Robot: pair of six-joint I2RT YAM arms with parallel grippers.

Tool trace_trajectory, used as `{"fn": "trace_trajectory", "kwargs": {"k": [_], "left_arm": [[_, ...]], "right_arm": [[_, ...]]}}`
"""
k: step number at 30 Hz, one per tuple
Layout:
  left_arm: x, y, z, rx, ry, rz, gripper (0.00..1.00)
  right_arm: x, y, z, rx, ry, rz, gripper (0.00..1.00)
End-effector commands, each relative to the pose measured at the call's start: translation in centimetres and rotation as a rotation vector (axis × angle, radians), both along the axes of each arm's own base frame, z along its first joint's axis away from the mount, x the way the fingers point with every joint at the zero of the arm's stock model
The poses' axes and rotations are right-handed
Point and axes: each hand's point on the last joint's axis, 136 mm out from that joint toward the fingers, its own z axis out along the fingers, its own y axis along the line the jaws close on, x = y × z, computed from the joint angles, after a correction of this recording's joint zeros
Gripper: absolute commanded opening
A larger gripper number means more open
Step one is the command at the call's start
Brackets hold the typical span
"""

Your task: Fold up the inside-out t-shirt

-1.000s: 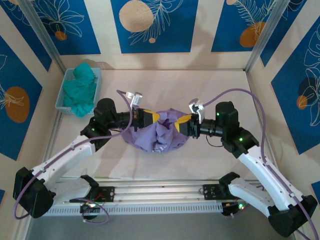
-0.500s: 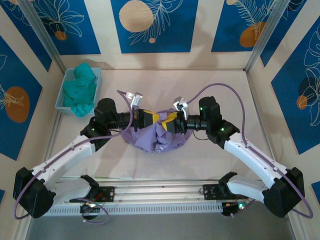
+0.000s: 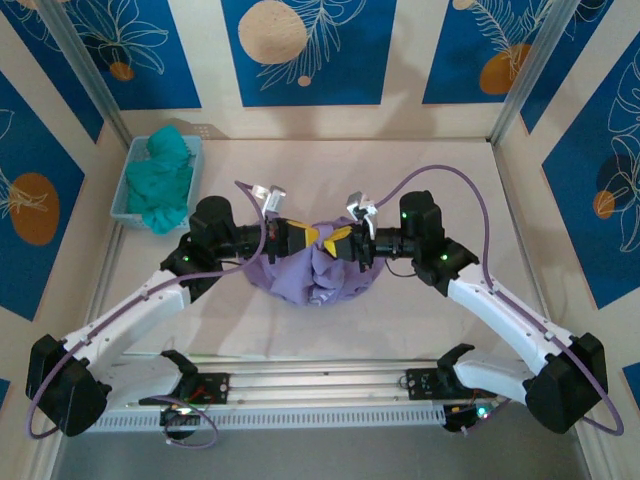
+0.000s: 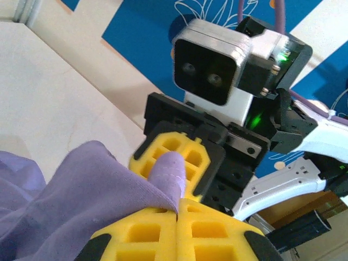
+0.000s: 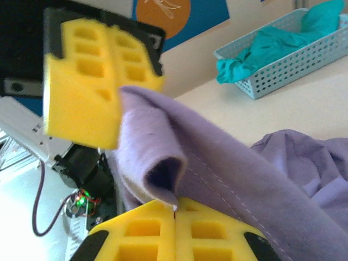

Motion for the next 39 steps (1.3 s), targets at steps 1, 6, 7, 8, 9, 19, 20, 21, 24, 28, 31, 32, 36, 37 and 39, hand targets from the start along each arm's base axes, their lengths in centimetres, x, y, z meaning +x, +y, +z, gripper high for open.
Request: {"fn": "trace_trajectory", "kwargs": {"k": [1, 6, 7, 8, 9, 19, 20, 21, 24, 28, 31, 32, 36, 37, 39], "left_arm": [[1.3, 0.8, 1.0, 0.028, -0.056, 0.080, 0.00], [3.5, 2.3, -1.3, 0.170, -0.094, 0.230, 0.00], [3.9, 2.6, -1.9, 0.202, -0.103, 0.257, 0.00], [4.1, 2.9, -2.3, 0.226, -0.114, 0.278, 0.03], [4.2, 3.2, -2.6, 0.250, -0.126, 0.294, 0.06], [1.7, 4.5, -2.9, 0.298, -0.268, 0.321, 0.52], [1.3, 4.5, -2.8, 0.303, -0.286, 0.323, 0.54], [0.9, 4.5, -2.6, 0.307, -0.310, 0.324, 0.56], [-0.5, 3.5, -2.2, 0.318, -0.372, 0.289, 0.60], [-1.4, 1.7, -2.5, 0.388, -0.437, 0.245, 0.61], [-0.6, 1.0, -3.1, 0.447, -0.461, 0.264, 0.61], [-0.3, 0.8, -3.2, 0.458, -0.465, 0.269, 0.60], [0.4, -0.5, -2.6, 0.432, -0.489, 0.265, 0.50], [0.5, -0.9, -2.4, 0.416, -0.493, 0.259, 0.46], [0.4, -1.4, -2.2, 0.398, -0.497, 0.242, 0.30]], "right_arm": [[-2.2, -0.4, 1.9, 0.047, -0.027, 0.086, 0.00], [-3.4, -0.9, 4.1, 0.075, 0.039, 0.090, 0.00], [-3.5, -0.9, 4.4, 0.081, 0.066, 0.099, 0.00], [-3.6, -0.8, 4.7, 0.086, 0.094, 0.104, 0.00], [-3.4, -0.7, 4.9, 0.091, 0.129, 0.098, 0.00], [-0.6, 0.3, 4.7, 0.106, 0.348, 0.007, 0.00], [-0.4, 0.3, 4.6, 0.103, 0.363, -0.007, 0.00], [0.0, 0.3, 4.4, 0.097, 0.381, -0.025, 0.00], [0.9, 0.4, 4.0, 0.074, 0.423, -0.066, 0.00], [1.4, 0.4, 4.2, 0.063, 0.459, -0.093, 0.00], [1.4, 0.4, 4.5, 0.069, 0.474, -0.092, 0.00], [1.3, 0.4, 4.6, 0.071, 0.480, -0.087, 0.00], [1.0, 0.5, 4.6, 0.073, 0.502, -0.069, 0.00], [0.9, 0.5, 4.5, 0.073, 0.507, -0.069, 0.00], [0.9, 0.3, 4.4, 0.073, 0.510, -0.076, 0.00]]}}
